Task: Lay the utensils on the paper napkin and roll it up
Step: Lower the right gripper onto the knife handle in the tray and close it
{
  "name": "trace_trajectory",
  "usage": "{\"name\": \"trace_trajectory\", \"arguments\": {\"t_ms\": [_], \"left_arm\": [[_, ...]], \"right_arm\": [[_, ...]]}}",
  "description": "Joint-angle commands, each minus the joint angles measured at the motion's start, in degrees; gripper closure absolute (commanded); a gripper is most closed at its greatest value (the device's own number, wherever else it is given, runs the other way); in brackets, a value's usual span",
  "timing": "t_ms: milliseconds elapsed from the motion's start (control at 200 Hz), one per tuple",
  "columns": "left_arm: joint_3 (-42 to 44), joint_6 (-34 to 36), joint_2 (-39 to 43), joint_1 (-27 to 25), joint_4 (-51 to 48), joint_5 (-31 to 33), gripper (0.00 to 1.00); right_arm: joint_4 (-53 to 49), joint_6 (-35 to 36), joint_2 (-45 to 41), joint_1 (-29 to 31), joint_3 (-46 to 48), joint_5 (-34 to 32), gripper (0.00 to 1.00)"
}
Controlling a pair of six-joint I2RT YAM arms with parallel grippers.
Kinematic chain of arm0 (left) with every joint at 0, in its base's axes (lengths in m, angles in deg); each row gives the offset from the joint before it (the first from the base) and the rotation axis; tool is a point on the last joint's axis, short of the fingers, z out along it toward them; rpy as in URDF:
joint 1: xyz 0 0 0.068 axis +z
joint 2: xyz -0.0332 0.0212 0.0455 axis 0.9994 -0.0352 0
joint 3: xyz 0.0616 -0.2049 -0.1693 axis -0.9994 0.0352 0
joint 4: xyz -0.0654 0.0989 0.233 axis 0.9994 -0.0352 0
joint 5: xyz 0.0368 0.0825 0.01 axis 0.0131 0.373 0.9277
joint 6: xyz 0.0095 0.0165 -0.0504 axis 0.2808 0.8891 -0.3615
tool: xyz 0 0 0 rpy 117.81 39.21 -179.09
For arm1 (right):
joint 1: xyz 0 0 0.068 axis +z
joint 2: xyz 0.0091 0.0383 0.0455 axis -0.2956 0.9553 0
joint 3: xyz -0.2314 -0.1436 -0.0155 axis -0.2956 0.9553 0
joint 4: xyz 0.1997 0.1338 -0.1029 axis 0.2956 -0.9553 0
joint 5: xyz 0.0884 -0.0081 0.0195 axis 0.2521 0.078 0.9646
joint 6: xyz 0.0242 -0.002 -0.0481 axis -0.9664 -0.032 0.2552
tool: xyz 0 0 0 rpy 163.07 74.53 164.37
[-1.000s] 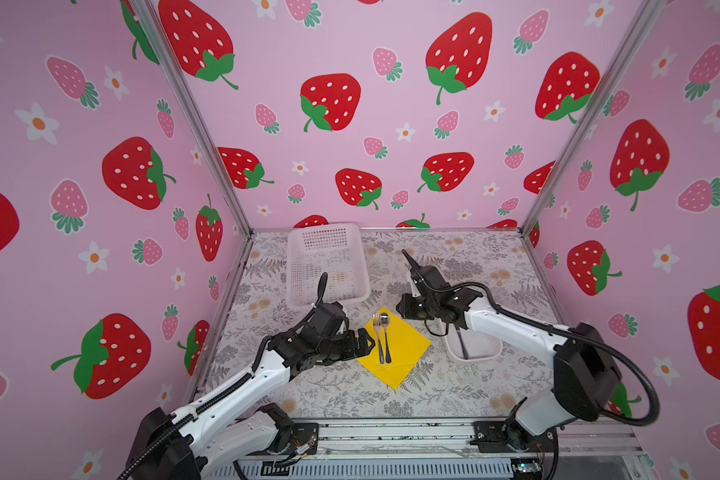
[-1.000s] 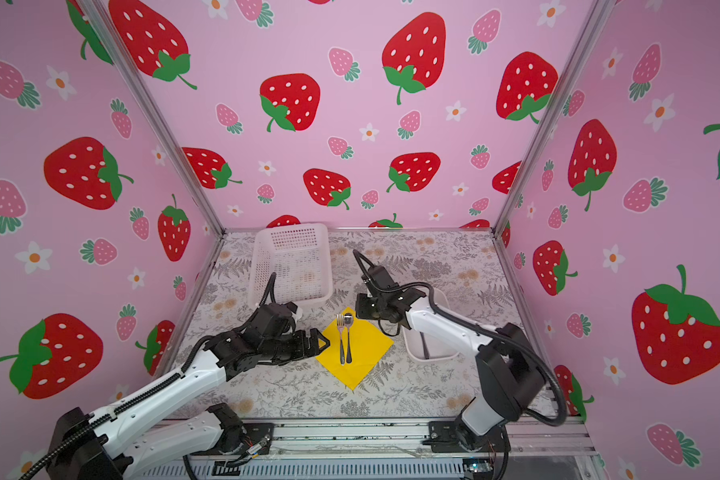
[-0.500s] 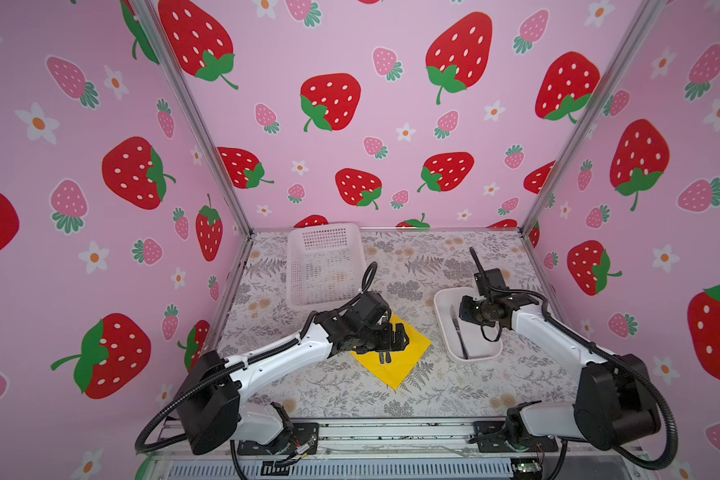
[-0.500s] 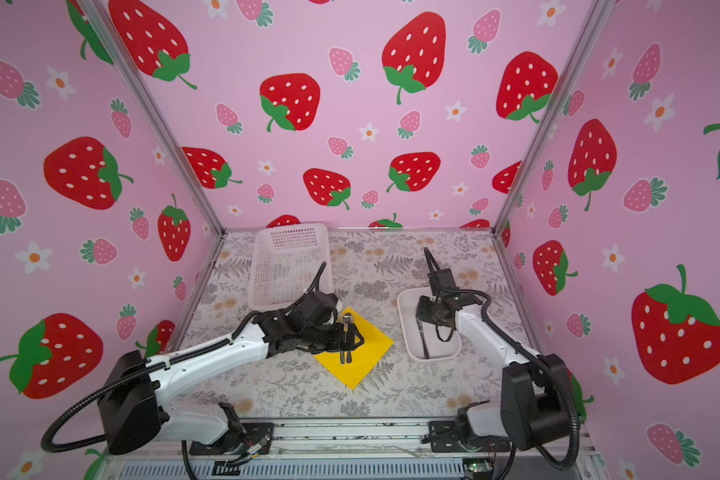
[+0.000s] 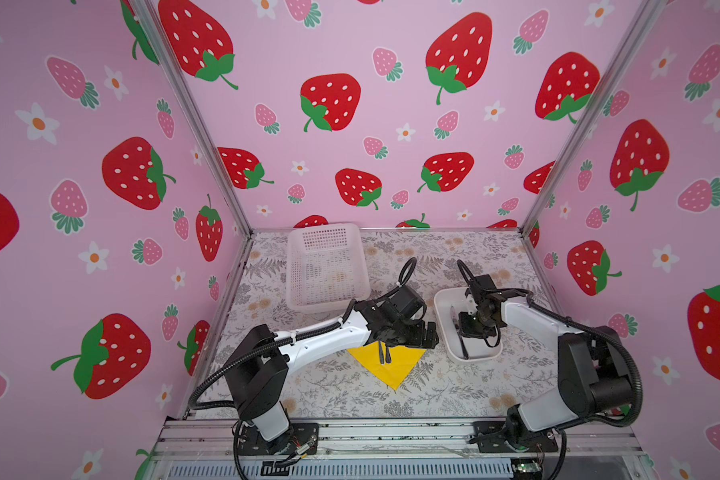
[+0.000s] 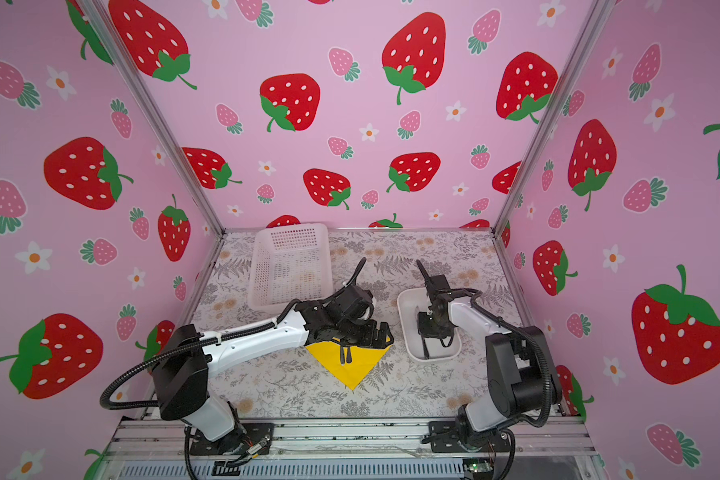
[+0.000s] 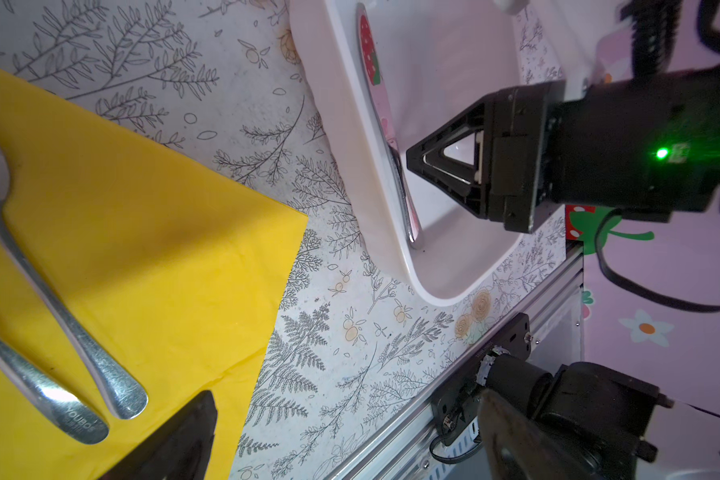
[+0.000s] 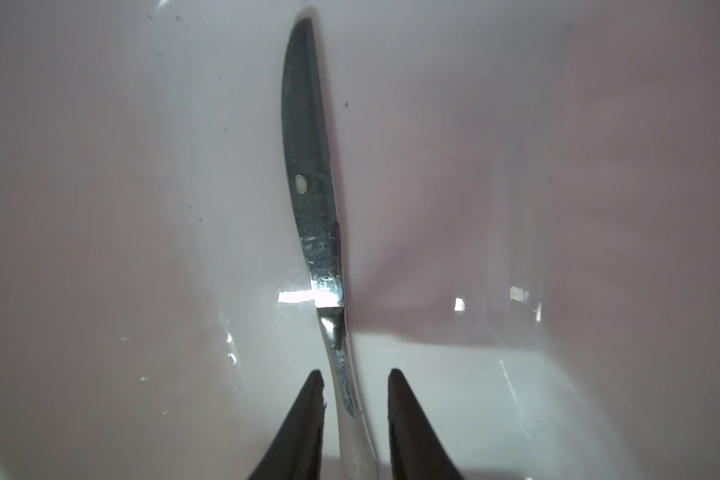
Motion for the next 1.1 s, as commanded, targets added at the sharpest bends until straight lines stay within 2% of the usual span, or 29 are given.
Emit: {"name": "trace_trajectory", "arguments": {"t_ms": [0, 235, 550, 735, 935, 1090], "left_arm": [[-1.9, 0.8, 0.8, -0.2, -1.0, 1.2, 0.01], [-1.2, 0.4, 2.1, -0.2, -1.3, 3.6, 0.01], [0.1, 0.2, 3.6, -0.2, -1.2, 4.4, 0.01], [0.9, 0.3, 4.2, -0.2, -1.5, 4.4, 0.01], [1.9, 0.2, 4.6, -0.1, -1.1, 4.4, 0.01], [1.7, 0.7, 4.4, -0.1, -1.0, 4.4, 0.01]], "right_arm": [[-3.7, 2.6, 3.0, 2.4, -2.9, -2.6, 0.71], [-3.7, 1.4, 6.6, 4.1, -3.0, -5.2, 0.71], [0.3, -1.2, 8.6, 4.1, -4.2, -7.7, 0.87], [1.1, -4.4, 9.0, 3.8, -6.3, -9.4, 0.89], [-1.6, -3.1, 8.9, 3.8, -6.7, -9.3, 0.79], [-5.1, -0.7, 8.8, 3.9, -6.7, -6.5, 0.72]]}}
